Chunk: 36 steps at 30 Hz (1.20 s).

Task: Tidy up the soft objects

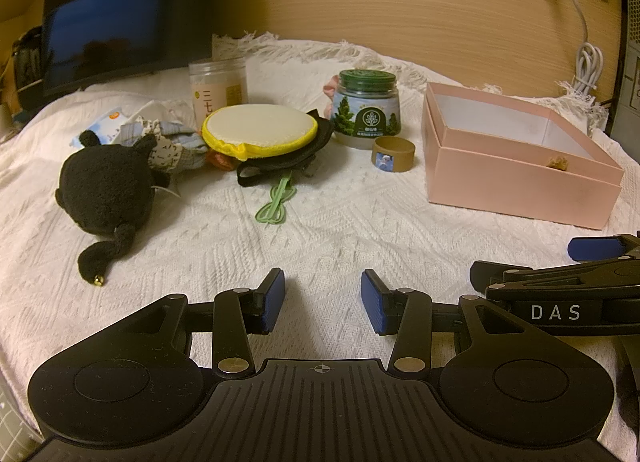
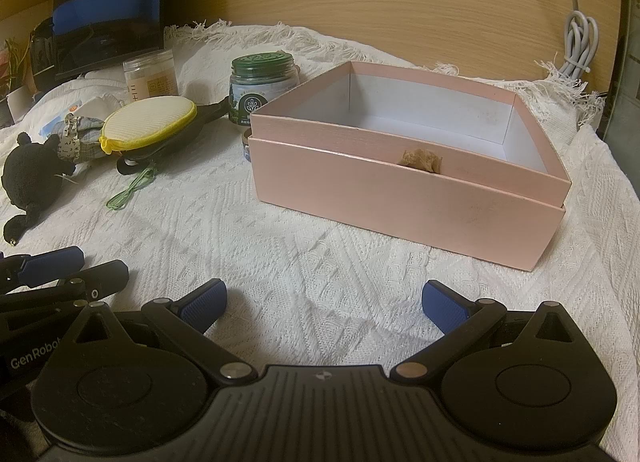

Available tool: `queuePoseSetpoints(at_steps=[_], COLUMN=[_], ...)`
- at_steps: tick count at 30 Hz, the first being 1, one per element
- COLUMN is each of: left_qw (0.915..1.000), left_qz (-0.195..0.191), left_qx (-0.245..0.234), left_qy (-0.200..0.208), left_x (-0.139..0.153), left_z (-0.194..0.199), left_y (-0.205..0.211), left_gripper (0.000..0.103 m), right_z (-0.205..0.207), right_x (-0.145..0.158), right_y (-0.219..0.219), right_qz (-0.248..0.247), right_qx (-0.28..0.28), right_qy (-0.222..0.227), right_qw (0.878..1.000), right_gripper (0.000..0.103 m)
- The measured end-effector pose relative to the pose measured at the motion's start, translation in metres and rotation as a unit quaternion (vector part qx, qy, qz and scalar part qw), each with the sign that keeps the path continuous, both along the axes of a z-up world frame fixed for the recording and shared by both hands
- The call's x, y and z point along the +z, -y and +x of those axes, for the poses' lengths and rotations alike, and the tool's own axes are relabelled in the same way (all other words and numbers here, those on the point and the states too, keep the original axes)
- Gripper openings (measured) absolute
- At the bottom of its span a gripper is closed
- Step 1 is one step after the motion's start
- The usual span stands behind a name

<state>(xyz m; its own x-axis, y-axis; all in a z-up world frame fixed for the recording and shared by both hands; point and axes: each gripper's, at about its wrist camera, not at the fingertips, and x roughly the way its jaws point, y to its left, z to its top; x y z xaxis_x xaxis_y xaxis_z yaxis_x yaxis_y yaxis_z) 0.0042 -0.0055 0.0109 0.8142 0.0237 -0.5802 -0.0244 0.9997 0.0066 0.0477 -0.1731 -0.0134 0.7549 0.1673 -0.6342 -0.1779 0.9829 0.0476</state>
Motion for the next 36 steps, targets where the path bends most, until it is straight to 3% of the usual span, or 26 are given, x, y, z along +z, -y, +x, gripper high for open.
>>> queuePoseSetpoints(at_steps=[7,11,15,19,21,23,27,30,33,36], left_qw=[1.0000,0.9989,0.9942,0.9829,0.9847,0.9903,0.9963,0.9967,0.9905,0.9738], left_qz=[0.006,-0.003,-0.035,-0.102,-0.106,-0.087,-0.073,-0.078,-0.113,-0.188], left_qx=[-0.004,-0.031,-0.059,-0.089,-0.089,-0.085,-0.043,0.019,0.076,0.121], left_qy=[-0.006,-0.036,-0.083,-0.125,-0.106,-0.067,-0.015,-0.009,-0.021,-0.042], left_x=[0.001,0.008,0.019,0.030,0.042,0.060,0.089,0.096,0.090,0.078], left_z=[0.001,0.010,0.021,0.035,0.034,0.030,0.026,0.027,0.029,0.033], left_y=[0.000,-0.011,-0.029,-0.058,-0.072,-0.088,-0.133,-0.175,-0.222,-0.264], left_gripper=[0.048,0.047,0.034,0.032,0.032,0.032,0.032,0.032,0.032,0.031], right_z=[-0.002,0.009,0.020,0.025,0.028,0.026,0.021,0.015,0.016,0.017], right_x=[0.002,0.013,0.017,0.019,0.020,0.021,0.026,0.039,0.049,0.059], right_y=[-0.002,-0.004,-0.005,-0.005,-0.007,-0.007,-0.019,-0.039,-0.064,-0.084], right_qz=[0.000,-0.009,-0.016,-0.026,-0.029,-0.030,-0.034,-0.031,-0.030,-0.029], right_qx=[0.003,0.010,0.021,0.028,0.028,0.026,0.025,0.034,0.060,0.080], right_qy=[-0.007,-0.057,-0.094,-0.124,-0.133,-0.133,-0.118,-0.081,-0.064,-0.053], right_qw=[1.000,0.998,0.995,0.992,0.990,0.990,0.992,0.996,0.996,0.995], right_gripper=[0.103,0.103,0.103,0.103,0.103,0.103,0.103,0.103,0.103,0.103])
